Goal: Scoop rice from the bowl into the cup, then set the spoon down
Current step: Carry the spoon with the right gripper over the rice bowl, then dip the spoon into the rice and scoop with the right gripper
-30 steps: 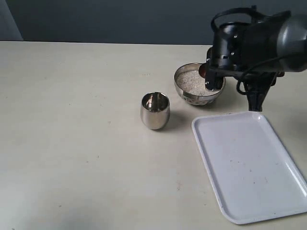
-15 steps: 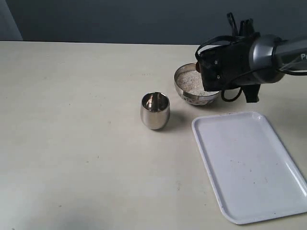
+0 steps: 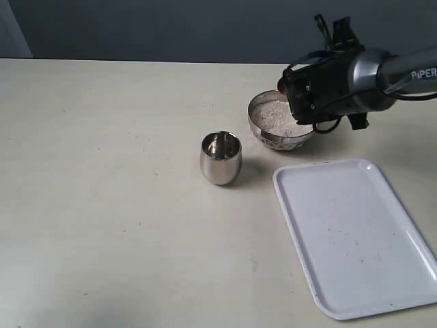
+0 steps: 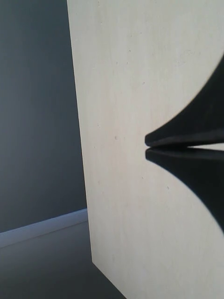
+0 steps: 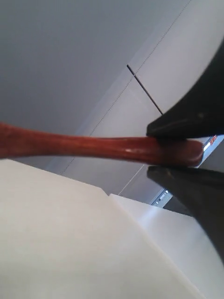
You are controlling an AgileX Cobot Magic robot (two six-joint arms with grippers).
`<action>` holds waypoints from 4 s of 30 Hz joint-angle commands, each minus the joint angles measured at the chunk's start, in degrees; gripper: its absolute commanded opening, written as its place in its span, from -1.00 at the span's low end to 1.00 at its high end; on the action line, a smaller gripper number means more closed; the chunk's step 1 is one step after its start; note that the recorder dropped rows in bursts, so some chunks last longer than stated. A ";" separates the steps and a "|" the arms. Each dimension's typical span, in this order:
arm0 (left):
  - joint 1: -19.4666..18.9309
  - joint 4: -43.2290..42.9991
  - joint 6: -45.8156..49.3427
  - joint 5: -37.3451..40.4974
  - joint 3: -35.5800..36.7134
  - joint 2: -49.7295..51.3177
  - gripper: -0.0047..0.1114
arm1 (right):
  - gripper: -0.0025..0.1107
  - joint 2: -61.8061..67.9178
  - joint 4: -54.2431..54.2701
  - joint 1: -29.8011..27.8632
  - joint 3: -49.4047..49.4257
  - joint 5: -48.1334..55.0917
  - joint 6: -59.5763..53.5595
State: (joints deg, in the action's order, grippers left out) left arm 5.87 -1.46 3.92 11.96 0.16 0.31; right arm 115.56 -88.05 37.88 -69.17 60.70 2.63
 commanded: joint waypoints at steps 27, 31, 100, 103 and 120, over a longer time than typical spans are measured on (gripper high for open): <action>-0.01 -0.14 -0.16 -0.10 -0.16 -0.31 -0.91 | -0.96 6.40 23.68 -0.74 -12.24 6.62 -20.81; -0.01 -0.14 -0.16 -0.10 -0.16 -0.31 -0.91 | -0.96 6.40 20.43 -0.74 -12.24 6.89 -19.07; -0.01 -0.14 -0.16 -0.22 -0.16 -0.31 -0.91 | -0.96 9.82 46.14 -3.90 -21.45 9.26 -31.57; -0.01 -0.14 -0.16 -0.22 -0.16 -0.31 -0.91 | -0.96 9.15 46.77 -4.60 -21.45 9.26 -31.57; -0.01 -0.14 -0.16 -0.22 -0.16 -0.31 -0.91 | -0.96 6.96 52.95 -5.90 -21.45 9.26 -32.75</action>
State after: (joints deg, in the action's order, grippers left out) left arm 5.87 -1.46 3.92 11.96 0.16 0.31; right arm 123.16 -35.75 32.50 -90.20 69.71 -29.92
